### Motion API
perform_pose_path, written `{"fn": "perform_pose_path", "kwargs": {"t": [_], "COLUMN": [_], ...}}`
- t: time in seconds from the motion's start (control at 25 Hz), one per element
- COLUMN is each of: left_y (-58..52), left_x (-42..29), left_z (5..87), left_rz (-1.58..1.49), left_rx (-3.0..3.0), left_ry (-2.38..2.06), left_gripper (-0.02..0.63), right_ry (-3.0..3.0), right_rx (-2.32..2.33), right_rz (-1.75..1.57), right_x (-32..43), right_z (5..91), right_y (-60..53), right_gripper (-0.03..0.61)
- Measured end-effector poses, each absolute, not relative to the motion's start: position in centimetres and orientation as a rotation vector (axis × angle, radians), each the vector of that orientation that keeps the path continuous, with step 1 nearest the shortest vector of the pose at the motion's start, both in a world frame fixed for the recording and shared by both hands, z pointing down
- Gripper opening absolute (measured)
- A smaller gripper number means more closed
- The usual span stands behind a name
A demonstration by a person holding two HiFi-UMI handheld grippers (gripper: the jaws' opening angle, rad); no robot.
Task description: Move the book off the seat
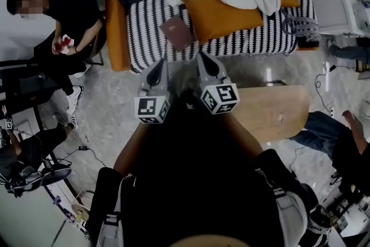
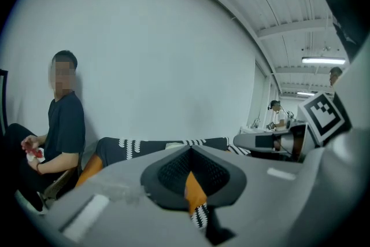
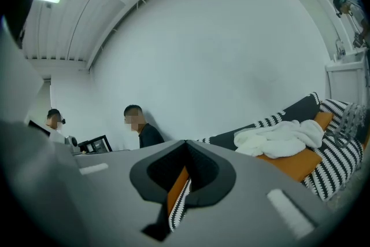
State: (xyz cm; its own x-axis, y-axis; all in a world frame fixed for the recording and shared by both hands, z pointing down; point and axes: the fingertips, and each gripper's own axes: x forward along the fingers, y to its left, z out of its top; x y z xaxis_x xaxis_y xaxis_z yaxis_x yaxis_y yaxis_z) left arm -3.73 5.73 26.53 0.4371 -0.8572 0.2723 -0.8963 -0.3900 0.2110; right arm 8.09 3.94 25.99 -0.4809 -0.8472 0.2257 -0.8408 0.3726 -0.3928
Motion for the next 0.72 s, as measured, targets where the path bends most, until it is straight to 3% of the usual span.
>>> {"fn": "perform_pose_path", "kwargs": {"t": [0.72], "left_y": [-2.1], "left_x": [-5.9], "left_z": [30.4], "left_rz": [0.186], "left_rx": [2.324], "left_ry": [-1.445], "left_gripper": [0.006], "right_ry": [2.575], "right_rx": [-1.646], "right_rz": [-0.825], "right_x": [5.4], "right_z": [29.7], "right_y": [-2.4], "right_gripper": [0.008]}}
